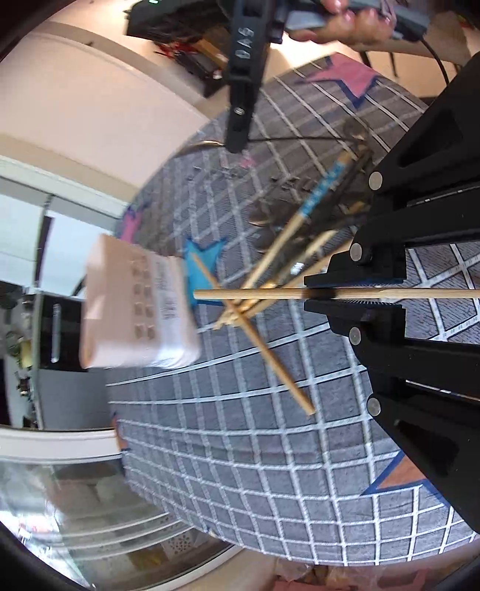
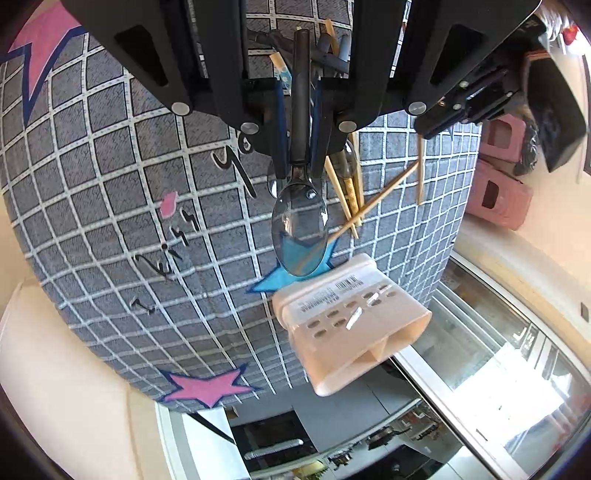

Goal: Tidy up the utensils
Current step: 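Carry the chopstick over the caddy with the left gripper while the right gripper carries the spoon there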

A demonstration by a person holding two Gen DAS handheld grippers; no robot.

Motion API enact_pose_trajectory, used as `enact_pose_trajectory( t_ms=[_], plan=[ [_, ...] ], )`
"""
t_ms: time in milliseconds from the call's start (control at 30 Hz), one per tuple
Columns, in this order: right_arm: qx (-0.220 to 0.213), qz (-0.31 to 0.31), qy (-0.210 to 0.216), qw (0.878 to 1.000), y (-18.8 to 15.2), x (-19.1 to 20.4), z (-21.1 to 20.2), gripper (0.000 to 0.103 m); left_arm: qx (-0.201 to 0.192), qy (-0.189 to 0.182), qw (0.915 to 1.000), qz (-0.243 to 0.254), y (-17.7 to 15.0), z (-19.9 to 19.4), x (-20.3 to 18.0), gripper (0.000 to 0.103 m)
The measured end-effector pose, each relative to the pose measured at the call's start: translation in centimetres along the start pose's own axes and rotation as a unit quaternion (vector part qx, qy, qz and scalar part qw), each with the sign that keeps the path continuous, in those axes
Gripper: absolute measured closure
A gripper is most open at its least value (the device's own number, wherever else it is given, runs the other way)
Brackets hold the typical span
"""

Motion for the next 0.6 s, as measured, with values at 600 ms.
enact_pose_trajectory(
  t_ms=[600],
  plan=[
    [-0.071, -0.085, 0.014, 0.994, 10.7, 6.3, -2.9, 0.091, -0.137, -0.031, 0.9874, -0.074, 16.5, -5.8, 2.7, 0.066]
  ],
)
Point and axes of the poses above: each gripper's, at about its wrist camera, not at the fingertips, and z roughly the way its jaws point, x to its left, y to its top, the point moved 4 cm from there along z, roughly the way its jaws point, and after that the axes turned 14 degrees about y, right-handed, at the moved point
